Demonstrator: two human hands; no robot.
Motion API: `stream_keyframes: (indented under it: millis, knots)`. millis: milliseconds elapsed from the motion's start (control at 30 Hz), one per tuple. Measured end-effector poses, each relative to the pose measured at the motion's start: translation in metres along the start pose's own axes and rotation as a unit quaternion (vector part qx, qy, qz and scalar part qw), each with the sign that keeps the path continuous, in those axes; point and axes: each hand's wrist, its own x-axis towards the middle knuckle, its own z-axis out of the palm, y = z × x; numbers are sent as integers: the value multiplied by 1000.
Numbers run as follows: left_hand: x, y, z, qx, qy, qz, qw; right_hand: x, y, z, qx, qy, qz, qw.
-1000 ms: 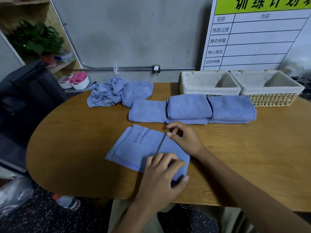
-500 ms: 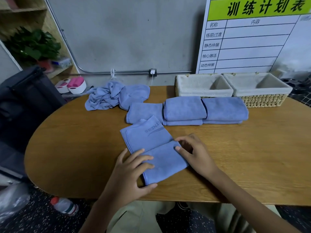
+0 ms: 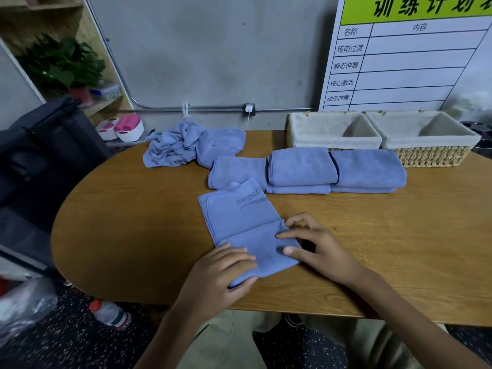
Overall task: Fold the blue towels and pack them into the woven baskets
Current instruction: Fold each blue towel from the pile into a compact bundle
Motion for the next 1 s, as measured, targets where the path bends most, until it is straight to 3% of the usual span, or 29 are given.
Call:
stream_keyframes:
  millis: [200,333,433,533,600,667,1000]
  knots:
    - [8,7,-21,-143,52,-141,978,-1,-5,-5,-58,-34,-67,995]
    - [17,9,-37,-237,99,-234,938,9,-12,4,6,-21,-67,998]
    - [14,7,-41,-274,129,-250,920,16,-23,13,59,22,-63,996]
    - [1,1,-43,-310,50,-222,923,11,-27,18,118,24,-36,992]
    - [-6,-5,-44,-269,-16,-200,942,5,-29,18,161,29,-11,987]
    - [-6,-7,-46,-234,-24,-223,946,4,-30,16,207,55,11,977]
    - [54,-21,-31,-262,175,-320,894,73,-39,10,209,158,66,963]
